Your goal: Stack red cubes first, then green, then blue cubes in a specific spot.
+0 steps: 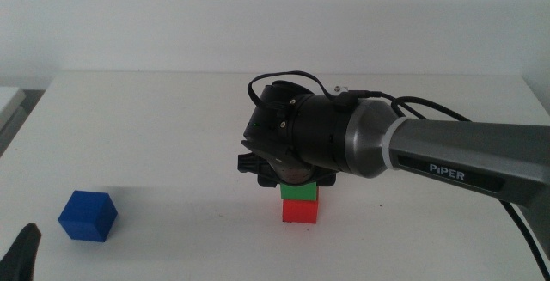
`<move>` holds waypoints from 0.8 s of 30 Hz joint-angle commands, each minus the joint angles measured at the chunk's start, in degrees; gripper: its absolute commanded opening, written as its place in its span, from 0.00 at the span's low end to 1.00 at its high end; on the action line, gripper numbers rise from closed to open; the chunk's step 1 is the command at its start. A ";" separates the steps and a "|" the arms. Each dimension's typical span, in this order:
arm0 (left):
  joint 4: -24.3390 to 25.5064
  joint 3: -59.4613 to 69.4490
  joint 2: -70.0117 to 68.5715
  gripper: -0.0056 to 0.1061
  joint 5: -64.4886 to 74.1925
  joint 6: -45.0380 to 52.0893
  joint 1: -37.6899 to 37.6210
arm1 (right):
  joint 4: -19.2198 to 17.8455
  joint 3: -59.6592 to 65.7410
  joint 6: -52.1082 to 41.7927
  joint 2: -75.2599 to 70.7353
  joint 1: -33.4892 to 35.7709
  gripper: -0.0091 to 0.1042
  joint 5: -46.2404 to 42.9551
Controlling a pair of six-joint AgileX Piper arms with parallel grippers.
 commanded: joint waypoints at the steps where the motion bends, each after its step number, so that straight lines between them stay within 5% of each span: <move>1: -0.15 -0.03 -0.19 0.89 -0.30 -0.01 -0.12 | -1.20 0.17 -0.40 -0.06 -0.47 0.35 0.35; 2: -0.15 -0.03 -0.19 0.89 -0.30 -0.01 -0.12 | -1.20 0.17 -0.40 -0.06 -0.47 0.53 0.47; 10: -0.15 -0.03 -0.19 0.89 -0.30 -0.01 -0.12 | -1.20 0.17 -1.53 -0.06 -0.47 0.65 0.47; 15: -0.15 -0.03 -0.19 0.89 -0.30 -0.01 -0.12 | -1.09 0.17 -3.05 -0.06 -0.47 0.84 0.47; 24: -0.15 -0.03 -0.19 0.89 -0.30 -0.01 -0.12 | -1.59 0.17 -4.90 -7.65 1.61 0.87 3.04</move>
